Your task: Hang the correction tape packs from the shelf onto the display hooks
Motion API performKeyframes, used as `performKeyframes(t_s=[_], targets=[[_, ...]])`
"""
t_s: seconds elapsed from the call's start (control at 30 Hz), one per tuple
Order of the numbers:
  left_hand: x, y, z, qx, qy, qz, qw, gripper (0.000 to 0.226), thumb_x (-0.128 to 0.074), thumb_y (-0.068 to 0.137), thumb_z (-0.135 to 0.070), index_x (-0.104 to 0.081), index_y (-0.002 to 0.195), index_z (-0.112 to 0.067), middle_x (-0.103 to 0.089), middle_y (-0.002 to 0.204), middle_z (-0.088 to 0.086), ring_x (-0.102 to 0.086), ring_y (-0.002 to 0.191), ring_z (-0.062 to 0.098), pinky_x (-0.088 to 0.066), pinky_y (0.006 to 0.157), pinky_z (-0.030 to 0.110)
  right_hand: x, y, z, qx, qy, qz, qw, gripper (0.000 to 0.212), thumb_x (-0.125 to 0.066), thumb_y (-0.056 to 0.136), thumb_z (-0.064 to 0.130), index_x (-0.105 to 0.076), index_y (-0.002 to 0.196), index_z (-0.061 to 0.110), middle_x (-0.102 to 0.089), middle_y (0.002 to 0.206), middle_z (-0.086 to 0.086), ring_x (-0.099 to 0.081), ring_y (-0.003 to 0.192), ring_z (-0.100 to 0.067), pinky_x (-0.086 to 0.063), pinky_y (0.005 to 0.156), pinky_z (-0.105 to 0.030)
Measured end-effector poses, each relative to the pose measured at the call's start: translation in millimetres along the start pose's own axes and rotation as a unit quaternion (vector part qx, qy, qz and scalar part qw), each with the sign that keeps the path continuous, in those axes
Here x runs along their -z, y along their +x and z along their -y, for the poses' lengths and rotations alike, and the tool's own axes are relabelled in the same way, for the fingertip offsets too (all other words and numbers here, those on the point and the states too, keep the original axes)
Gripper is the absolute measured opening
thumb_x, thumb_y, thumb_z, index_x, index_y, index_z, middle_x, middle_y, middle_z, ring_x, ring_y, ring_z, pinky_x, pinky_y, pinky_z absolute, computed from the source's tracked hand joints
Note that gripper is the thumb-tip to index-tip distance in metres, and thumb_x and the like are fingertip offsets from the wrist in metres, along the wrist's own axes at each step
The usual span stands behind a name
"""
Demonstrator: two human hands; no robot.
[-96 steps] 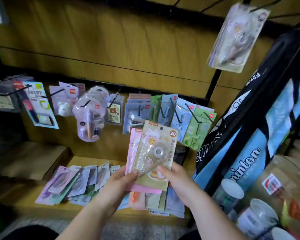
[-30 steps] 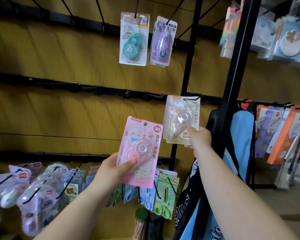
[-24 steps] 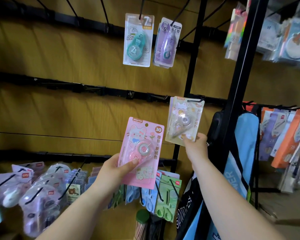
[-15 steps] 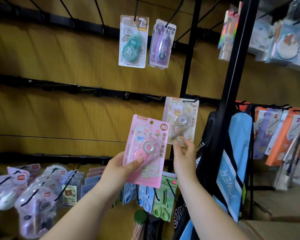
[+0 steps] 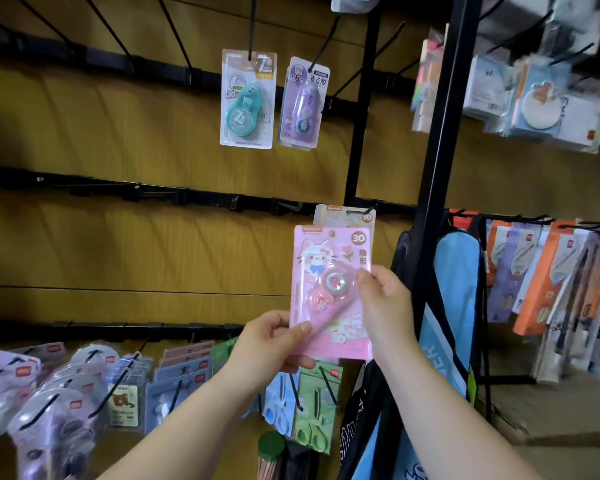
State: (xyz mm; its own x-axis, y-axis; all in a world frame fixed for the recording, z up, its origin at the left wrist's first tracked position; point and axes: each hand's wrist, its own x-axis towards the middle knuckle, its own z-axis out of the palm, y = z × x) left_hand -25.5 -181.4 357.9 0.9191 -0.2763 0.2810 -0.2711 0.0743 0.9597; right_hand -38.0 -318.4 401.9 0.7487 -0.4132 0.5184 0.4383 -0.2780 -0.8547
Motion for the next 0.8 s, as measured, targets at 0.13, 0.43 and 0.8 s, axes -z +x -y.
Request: performKeyframes(t_s=[0.13,0.43,0.8], targets=[[-19.6,9.2,-11.7,-0.011,0.015,0.014,1.0,0.005,-0.053,0.091,-0.017,-0.053,0.086,-0.014,-0.064,0.064,-0.004,-0.061,0.043,0.004,-0.048,0.051,0.021,12.9,9.9,7.1,0.021,0.012,-0.055,0.998,0.016,-0.044,0.094,0.014,-0.058,0.1,0.007,-0.059,0.079,-0.001,-0.057,0.083,-0.023,-0.044,0.077,-0.03],[-46.4,32.0,-38.0,-0.077,0.081,0.004,0.994,0.014,-0.047,0.093,-0.026,-0.045,0.08,-0.028,-0.057,0.069,-0.003,-0.05,0.031,0.003,-0.042,0.049,0.023,31.0,39.7,26.2,0.026,0.032,-0.1,0.994,0.012,-0.044,0.094,0.013,-0.052,0.101,0.019,-0.054,0.079,0.009,-0.057,0.08,-0.016,-0.049,0.074,-0.032],[-42.8,42.2,-15.0,-0.064,0.101,-0.033,0.992,0.011,-0.047,0.093,-0.028,-0.051,0.094,-0.019,-0.058,0.057,-0.002,-0.039,0.03,0.004,-0.036,0.037,0.014,20.1,42.8,11.0,-0.009,0.012,-0.103,0.995,0.026,-0.045,0.094,0.014,-0.047,0.119,0.011,-0.061,0.115,-0.01,-0.063,0.102,-0.028,-0.052,0.081,-0.038]])
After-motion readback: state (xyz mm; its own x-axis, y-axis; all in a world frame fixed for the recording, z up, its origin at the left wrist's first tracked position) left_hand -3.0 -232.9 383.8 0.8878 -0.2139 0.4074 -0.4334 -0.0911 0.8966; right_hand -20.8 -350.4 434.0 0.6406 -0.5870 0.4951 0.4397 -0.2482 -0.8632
